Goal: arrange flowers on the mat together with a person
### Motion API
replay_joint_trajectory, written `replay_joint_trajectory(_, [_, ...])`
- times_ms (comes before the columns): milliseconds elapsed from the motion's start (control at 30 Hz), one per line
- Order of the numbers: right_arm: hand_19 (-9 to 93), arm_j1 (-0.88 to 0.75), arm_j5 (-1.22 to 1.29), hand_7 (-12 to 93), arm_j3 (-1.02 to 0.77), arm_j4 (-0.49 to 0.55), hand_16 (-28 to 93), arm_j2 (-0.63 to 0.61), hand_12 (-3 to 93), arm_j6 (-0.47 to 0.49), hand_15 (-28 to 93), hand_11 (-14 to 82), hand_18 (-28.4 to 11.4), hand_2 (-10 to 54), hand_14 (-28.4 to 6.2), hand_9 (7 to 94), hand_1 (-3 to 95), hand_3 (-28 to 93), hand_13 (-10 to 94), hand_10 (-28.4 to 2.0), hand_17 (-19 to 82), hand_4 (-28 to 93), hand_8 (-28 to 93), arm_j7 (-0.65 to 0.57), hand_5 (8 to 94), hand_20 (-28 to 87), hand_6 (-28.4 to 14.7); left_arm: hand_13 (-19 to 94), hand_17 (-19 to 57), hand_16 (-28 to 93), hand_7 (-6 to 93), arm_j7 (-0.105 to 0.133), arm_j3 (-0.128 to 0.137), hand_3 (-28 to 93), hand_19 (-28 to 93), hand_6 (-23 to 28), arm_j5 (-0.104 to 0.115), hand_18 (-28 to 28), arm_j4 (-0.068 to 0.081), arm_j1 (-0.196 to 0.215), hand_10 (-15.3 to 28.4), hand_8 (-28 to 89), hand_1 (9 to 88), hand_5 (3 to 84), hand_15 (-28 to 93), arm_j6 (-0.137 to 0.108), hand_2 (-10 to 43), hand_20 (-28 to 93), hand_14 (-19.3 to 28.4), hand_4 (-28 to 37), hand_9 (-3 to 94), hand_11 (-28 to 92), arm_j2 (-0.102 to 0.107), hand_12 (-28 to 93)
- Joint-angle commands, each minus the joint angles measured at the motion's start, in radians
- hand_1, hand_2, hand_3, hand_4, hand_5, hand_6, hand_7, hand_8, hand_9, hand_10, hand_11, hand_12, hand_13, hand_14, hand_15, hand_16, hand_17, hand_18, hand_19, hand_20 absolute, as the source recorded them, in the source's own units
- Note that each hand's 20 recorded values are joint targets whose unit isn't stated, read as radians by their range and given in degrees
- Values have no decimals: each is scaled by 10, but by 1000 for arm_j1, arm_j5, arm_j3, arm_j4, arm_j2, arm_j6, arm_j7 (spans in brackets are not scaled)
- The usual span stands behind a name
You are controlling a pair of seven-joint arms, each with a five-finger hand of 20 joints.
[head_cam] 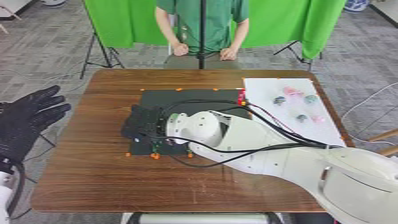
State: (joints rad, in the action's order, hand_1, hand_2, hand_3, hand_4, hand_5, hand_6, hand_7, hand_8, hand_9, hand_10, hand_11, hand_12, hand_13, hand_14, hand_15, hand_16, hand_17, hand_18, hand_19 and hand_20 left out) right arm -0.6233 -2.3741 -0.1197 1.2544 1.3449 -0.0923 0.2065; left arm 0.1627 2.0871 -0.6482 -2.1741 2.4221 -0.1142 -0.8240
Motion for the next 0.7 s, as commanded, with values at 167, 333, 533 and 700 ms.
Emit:
replay_joint_trajectory(167, [689,19,-44,562,-28,-1,369,-1,400,73,623,203,-159,-95,-12,665,448,800,576,-46,207,-283,-63,-11,529,467,43,306,-49,34,164,-1,-3,681,387,45,5,224,5,14,132,-64,250,377,247,-2,-7,116,160,-231,327,210,-5,171])
replay_joint_trajectory(333, [682,19,-39,534,-40,9,350,-6,333,87,634,266,-160,-95,-16,627,426,809,561,-57,200,-283,-68,-9,521,464,45,306,-49,34,164,-3,-6,681,387,45,2,224,6,8,132,-65,250,377,247,0,-7,116,160,-231,327,210,-6,171])
replay_joint_trajectory(533, [679,6,-45,473,-69,13,295,-7,246,132,674,338,-165,-95,-36,582,371,854,535,-74,182,-283,-94,3,513,466,44,305,-49,34,164,-8,-9,680,387,45,1,224,7,4,133,-65,250,377,247,2,-6,116,160,-230,327,210,-10,170])
replay_joint_trajectory(700, [669,-6,-48,465,-87,24,244,-16,244,168,697,336,-170,-95,-42,559,342,875,511,-77,166,-283,-225,12,508,465,44,305,-49,34,165,-7,-8,680,387,45,0,224,4,13,132,-65,250,377,247,0,-6,116,161,-230,327,211,-16,171])
